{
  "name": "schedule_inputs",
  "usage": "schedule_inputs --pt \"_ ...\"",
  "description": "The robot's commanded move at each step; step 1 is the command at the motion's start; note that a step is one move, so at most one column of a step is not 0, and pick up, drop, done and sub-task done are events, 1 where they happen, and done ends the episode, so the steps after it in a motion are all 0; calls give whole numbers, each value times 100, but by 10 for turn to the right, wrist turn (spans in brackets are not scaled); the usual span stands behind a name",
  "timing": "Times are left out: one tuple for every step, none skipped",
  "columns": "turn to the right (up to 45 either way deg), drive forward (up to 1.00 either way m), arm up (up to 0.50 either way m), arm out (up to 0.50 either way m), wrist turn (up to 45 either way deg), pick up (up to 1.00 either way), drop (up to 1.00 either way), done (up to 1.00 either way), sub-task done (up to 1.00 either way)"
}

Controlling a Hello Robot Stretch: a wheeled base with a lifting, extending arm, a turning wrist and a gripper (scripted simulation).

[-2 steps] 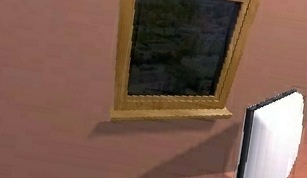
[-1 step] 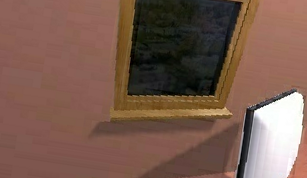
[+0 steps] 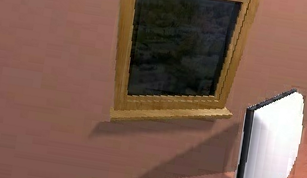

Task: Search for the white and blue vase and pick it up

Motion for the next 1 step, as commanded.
schedule_inputs --pt "0 0 0 50 0 0 0 0 0"
